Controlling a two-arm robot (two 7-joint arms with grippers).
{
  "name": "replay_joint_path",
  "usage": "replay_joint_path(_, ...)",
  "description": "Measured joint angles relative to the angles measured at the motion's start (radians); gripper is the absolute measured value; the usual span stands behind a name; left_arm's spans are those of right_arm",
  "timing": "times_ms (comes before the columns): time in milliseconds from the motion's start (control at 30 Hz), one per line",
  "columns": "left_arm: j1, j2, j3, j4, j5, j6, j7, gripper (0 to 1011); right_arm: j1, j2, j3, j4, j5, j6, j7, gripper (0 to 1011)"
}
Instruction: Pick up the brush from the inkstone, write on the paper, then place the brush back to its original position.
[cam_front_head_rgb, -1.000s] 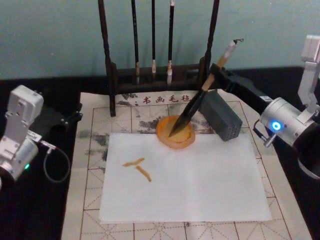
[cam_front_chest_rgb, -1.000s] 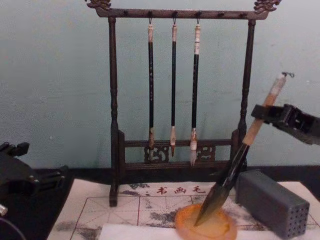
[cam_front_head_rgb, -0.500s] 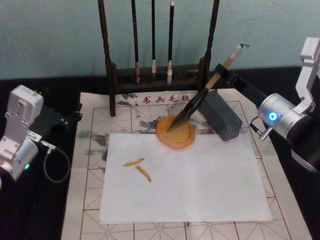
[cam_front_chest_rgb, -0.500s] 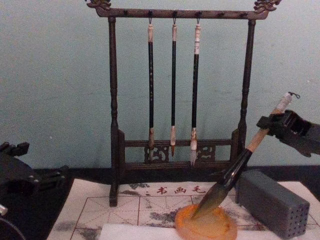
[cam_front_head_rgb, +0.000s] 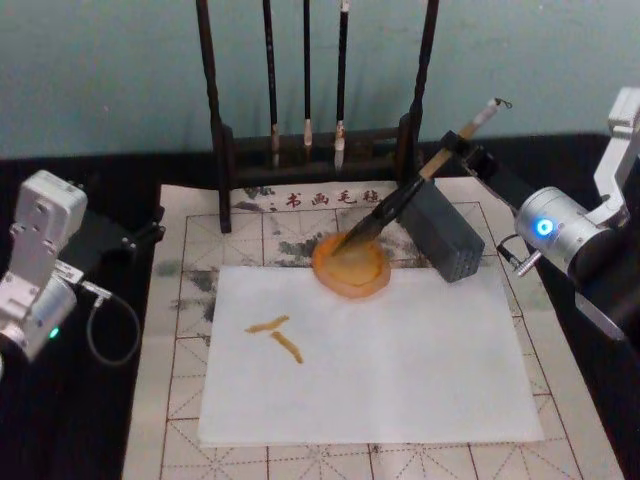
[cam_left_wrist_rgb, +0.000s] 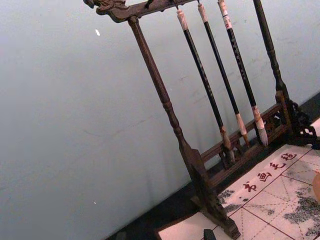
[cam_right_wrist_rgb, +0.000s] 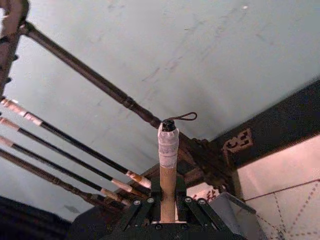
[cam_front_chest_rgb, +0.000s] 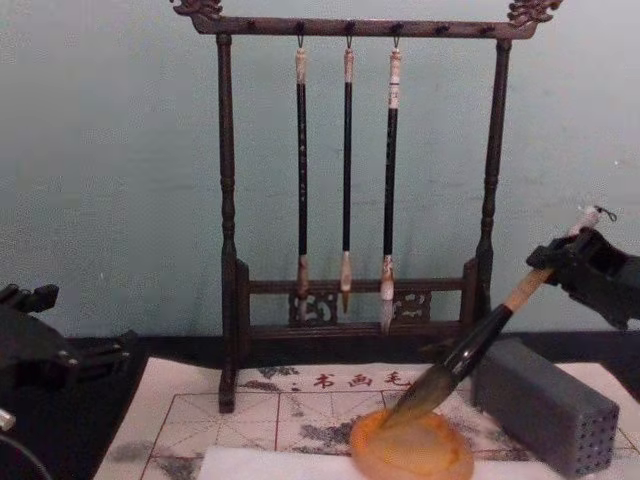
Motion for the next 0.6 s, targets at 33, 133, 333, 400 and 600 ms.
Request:
replay_joint_path(33, 0.0, 0.0, 0.0, 0.0, 0.0, 0.0, 0.0, 1001, 0.0, -0.002, 0.0, 0.0, 0.004, 0.0, -0.007, 198)
replay_joint_path(133, 0.0, 0.0, 0.0, 0.0, 0.0, 0.0, 0.0, 1001, 0.001, -0.006, 0.001, 0.003, 0.018, 0.0, -0.029, 198)
replay_joint_path(333, 0.0, 0.0, 0.0, 0.0, 0.0, 0.0, 0.0, 1001, 0.008, -0.01, -0.007, 0.014, 0.036, -0.006, -0.058, 198)
replay_joint_path(400, 0.0, 0.0, 0.0, 0.0, 0.0, 0.0, 0.0, 1001, 0.009, -0.01, -0.011, 0.018, 0.042, -0.009, -0.064, 198)
replay_joint_path(600, 0.0, 0.0, 0.0, 0.0, 0.0, 0.0, 0.0, 1001, 0.012, -0.009, -0.021, 0.024, 0.053, -0.018, -0.075, 198)
